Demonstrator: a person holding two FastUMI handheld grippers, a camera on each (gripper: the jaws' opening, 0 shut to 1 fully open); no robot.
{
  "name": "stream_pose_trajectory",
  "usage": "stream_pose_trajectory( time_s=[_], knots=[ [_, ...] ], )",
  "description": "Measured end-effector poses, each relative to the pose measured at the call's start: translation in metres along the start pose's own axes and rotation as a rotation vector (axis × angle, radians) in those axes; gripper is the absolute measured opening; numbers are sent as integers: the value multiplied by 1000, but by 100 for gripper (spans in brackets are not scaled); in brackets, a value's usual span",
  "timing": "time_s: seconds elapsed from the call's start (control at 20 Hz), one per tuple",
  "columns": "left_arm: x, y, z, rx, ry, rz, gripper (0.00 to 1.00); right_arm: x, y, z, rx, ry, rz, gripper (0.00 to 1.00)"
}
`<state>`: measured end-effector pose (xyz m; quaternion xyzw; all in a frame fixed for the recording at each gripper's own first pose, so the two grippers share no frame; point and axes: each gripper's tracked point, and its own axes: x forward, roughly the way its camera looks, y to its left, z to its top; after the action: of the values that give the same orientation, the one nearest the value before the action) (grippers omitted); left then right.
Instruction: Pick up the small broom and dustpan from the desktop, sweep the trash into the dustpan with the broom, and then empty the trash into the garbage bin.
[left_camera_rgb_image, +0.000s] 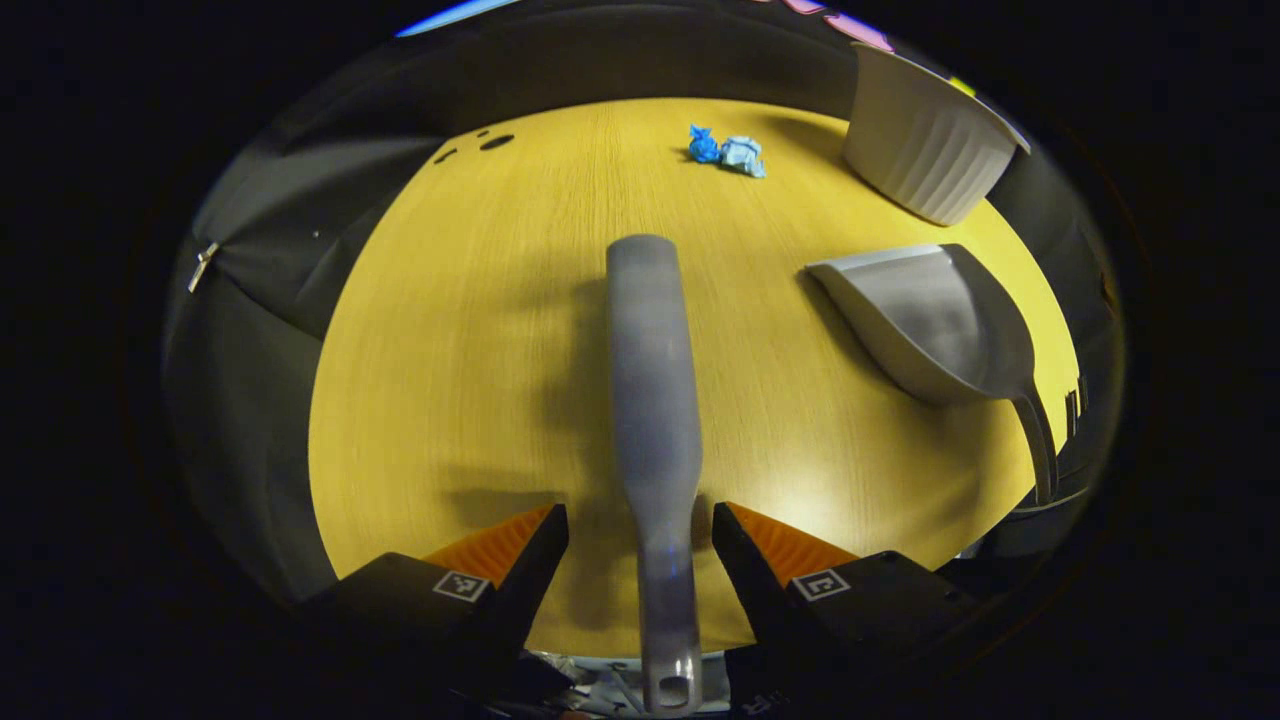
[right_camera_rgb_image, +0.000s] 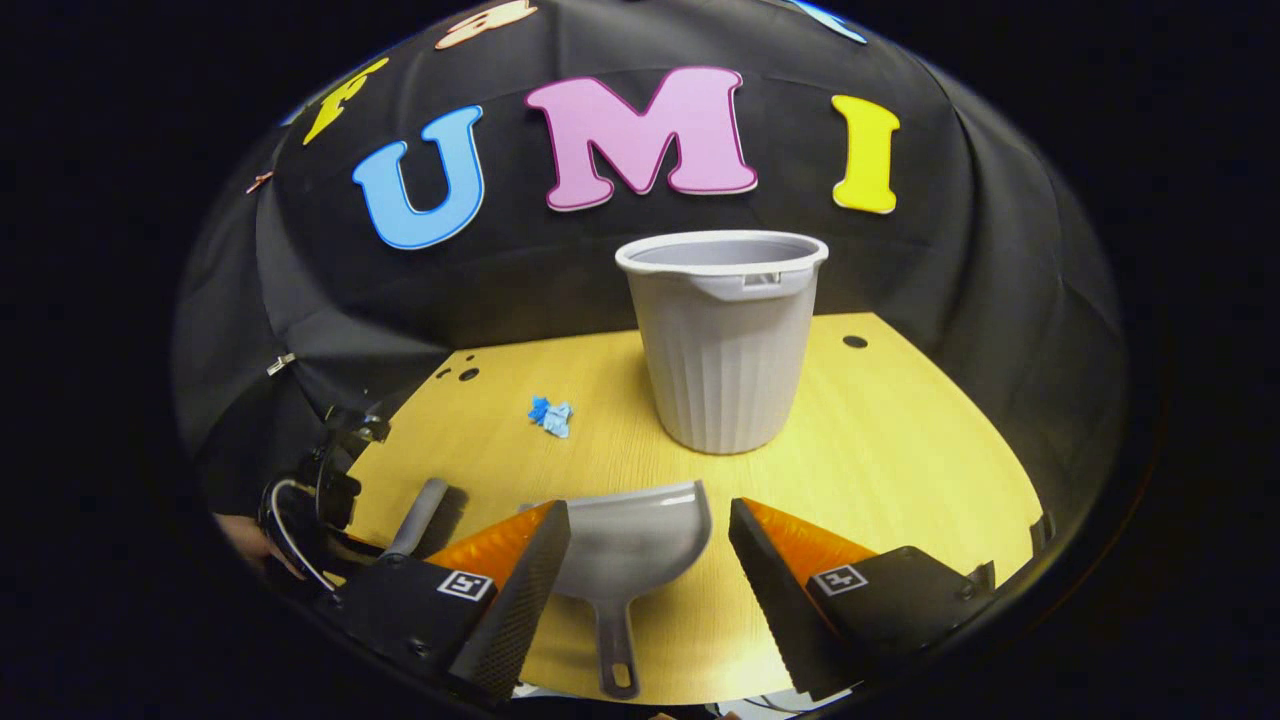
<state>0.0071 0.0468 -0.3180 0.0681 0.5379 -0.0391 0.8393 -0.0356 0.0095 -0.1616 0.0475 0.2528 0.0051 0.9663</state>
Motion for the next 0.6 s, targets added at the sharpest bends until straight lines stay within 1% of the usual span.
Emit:
stream_pose_trajectory(
  time_s=[0.1,0.15,0.2,0.25,0.3,0.35,0.4,0.5,0.55,0.6],
  knots=[
    [4,-3,2,-17,36,-19,89,5,1,-14,10,52,7,99],
    [5,-3,5,-17,37,-12,84,6,4,-22,15,79,11,99],
    [6,-5,7,-11,46,-18,80,7,6,-27,23,102,17,99],
    [6,-9,8,-10,63,-32,73,7,8,-34,30,125,23,99],
    [8,-10,7,-7,83,-34,70,8,10,-40,35,151,27,99],
    [9,-11,7,3,91,-36,58,10,11,-46,38,176,31,99],
    [8,-11,9,12,96,-32,57,11,13,-51,39,199,32,99],
    [7,-12,8,4,112,-35,36,11,16,-59,31,241,33,99],
    [7,-13,10,12,103,-37,33,11,18,-63,25,259,35,100],
    [6,-12,10,18,94,-42,31,10,20,-65,17,276,34,100]
  ],
)
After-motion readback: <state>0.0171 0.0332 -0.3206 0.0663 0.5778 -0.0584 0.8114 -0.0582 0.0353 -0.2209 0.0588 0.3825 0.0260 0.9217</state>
